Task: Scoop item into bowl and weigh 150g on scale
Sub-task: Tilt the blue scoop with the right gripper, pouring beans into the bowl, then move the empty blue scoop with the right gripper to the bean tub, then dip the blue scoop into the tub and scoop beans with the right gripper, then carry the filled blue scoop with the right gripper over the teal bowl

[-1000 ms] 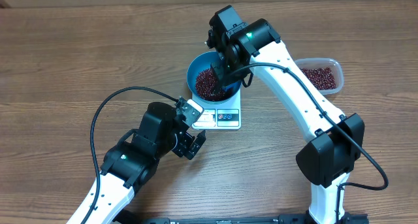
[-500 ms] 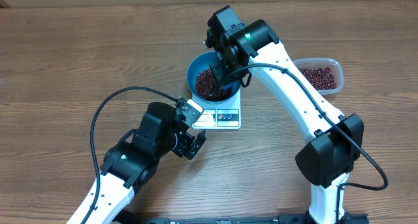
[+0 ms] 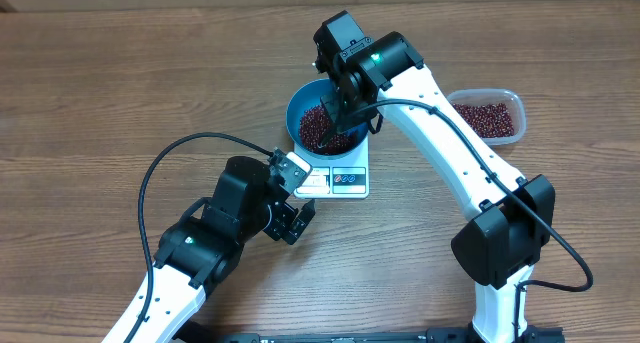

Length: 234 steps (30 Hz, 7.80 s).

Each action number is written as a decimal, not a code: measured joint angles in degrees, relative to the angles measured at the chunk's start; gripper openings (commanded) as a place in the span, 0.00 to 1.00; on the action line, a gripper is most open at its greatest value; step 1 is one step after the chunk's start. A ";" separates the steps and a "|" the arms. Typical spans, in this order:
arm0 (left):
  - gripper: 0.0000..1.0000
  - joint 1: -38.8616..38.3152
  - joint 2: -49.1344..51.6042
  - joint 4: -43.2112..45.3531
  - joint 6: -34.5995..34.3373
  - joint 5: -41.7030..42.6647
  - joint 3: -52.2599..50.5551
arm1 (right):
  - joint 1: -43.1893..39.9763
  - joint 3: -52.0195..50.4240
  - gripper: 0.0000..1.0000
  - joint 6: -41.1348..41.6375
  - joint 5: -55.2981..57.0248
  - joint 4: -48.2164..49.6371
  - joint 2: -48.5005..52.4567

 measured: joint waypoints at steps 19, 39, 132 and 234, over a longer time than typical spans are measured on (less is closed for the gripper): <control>1.00 0.00 0.00 0.00 0.00 0.00 0.00 | 0.00 0.00 0.04 0.20 1.07 0.13 0.00; 1.00 0.00 0.00 0.00 0.00 -0.02 0.00 | 0.00 0.00 0.04 0.20 1.46 0.57 0.00; 1.00 0.00 0.00 0.00 0.00 -0.02 0.00 | -40.98 0.11 0.04 -5.62 -10.78 -9.38 -6.73; 1.00 0.00 0.00 0.00 0.00 0.00 0.00 | -4.66 -9.88 0.04 -9.90 -13.84 13.70 -10.25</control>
